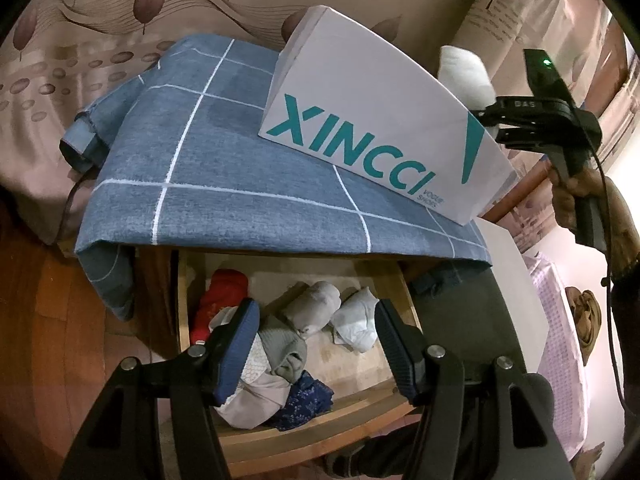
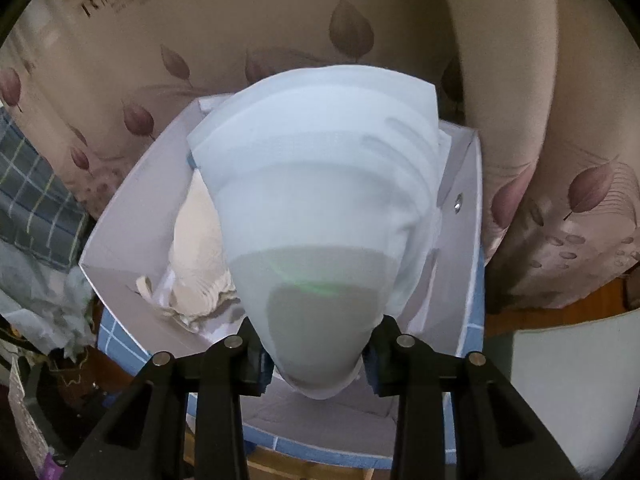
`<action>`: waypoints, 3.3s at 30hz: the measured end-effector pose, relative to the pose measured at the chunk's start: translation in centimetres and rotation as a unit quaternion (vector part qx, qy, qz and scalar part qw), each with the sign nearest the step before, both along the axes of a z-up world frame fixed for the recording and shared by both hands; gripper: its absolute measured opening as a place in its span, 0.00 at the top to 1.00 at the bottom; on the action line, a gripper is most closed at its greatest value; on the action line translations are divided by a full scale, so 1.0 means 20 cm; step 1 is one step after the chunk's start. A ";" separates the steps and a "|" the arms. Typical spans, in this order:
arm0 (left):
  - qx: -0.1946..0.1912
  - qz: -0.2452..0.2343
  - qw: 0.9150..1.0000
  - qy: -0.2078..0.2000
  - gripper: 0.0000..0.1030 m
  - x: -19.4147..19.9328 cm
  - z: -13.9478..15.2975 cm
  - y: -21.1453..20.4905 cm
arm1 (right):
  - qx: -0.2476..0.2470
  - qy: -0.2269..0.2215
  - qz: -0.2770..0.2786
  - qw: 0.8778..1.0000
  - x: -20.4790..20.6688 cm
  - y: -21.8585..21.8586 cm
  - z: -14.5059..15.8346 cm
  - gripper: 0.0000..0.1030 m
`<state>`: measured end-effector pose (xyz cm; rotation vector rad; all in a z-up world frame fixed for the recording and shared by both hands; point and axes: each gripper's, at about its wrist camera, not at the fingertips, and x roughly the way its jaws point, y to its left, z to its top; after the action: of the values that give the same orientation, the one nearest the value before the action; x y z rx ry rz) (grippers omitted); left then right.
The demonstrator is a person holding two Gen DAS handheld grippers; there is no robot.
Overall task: Take underwear out of drawer
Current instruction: 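Carry the white underwear with the right gripper into the white box, then open the right gripper to drop the underwear and return to the drawer, then grasp the grey patterned bra in the drawer with the left gripper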
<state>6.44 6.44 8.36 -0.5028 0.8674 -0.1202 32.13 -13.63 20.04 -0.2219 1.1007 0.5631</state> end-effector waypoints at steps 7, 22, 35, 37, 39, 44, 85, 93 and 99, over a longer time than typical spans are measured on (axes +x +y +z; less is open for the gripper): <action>-0.002 -0.001 1.000 0.000 0.40 0.00 0.00 0.01 | -0.037 0.022 0.003 0.999 0.00 0.06 -0.09 0.61; -0.004 -0.006 1.000 0.005 0.40 0.01 -0.02 0.00 | -0.028 0.002 0.000 1.000 -0.02 0.09 -0.10 0.50; -0.001 -0.010 1.000 0.017 0.40 0.01 -0.04 0.00 | 0.221 -0.129 0.066 0.965 -0.71 -0.32 0.14 0.29; 0.001 -0.015 1.000 0.023 0.40 0.02 -0.04 -0.01 | 0.196 -0.129 0.090 0.968 -0.86 -0.36 0.04 0.25; 0.008 -0.022 0.999 0.028 0.40 0.02 -0.05 -0.03 | 0.164 -0.117 0.100 0.974 -0.96 -0.41 -0.10 0.25; 0.025 -0.041 0.997 0.052 0.40 0.04 -0.08 -0.10 | 0.170 0.019 0.072 0.983 -1.00 -0.51 -0.53 0.25; 0.004 0.088 0.966 0.243 0.40 0.18 -0.56 -0.08 | 0.255 0.149 0.053 0.954 -0.98 -0.46 -0.77 0.18; -0.009 0.093 0.956 0.277 0.40 0.25 -0.67 -0.08 | 0.250 0.158 0.061 0.953 -0.99 -0.44 -0.78 0.18; -0.013 0.129 0.957 0.259 0.41 0.25 -0.72 -0.07 | 0.244 0.167 0.063 0.953 -0.99 -0.43 -0.80 0.18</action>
<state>11.34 5.03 -6.12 -0.6826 1.3026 0.2510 12.30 -22.23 4.08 0.2453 1.2384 0.9937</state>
